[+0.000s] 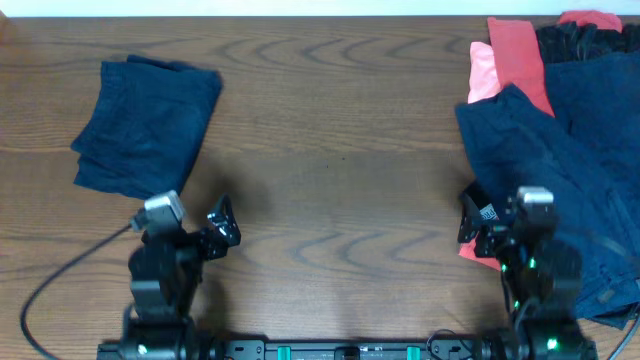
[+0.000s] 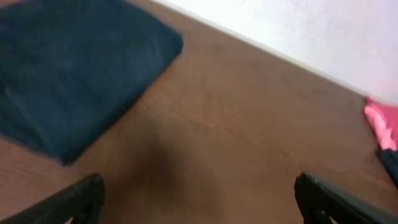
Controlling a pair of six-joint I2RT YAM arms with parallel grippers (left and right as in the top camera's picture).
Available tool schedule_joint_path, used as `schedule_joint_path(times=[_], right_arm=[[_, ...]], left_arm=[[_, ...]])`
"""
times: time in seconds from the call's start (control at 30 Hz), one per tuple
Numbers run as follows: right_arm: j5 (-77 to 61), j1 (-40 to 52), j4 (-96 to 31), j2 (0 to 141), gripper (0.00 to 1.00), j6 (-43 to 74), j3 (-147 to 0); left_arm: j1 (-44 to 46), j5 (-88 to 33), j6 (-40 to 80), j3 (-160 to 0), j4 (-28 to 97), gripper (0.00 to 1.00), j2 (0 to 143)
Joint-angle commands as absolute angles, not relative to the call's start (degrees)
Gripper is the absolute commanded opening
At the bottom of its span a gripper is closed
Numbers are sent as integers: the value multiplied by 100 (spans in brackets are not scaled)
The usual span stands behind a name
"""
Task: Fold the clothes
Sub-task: 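Reach the right gripper into the clothes pile and grasp the navy shorts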
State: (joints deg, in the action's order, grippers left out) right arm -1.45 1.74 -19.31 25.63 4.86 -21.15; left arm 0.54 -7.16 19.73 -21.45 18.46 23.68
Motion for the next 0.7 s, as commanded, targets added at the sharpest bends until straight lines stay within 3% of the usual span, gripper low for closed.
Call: schedule_joint_path(times=[0.0,0.23,0.4,0.67], right_arm=[[-47,226,-2318,3588,99,255,-2893],[434,222,-3701,6169,99,-150,-4663],[633,215,-3413,7424,99,-161,-5004],[1356,110,-2954,8742,77,-113,-5004]], left_arm=[[73,-858,2008,-3033,2357,98,3321],[73,-858,1522,-4578,3990,98,5103],[73,-858,1529,-4847,4268,98,5756],[73,-858,1529,-4847,4257,98,5898]])
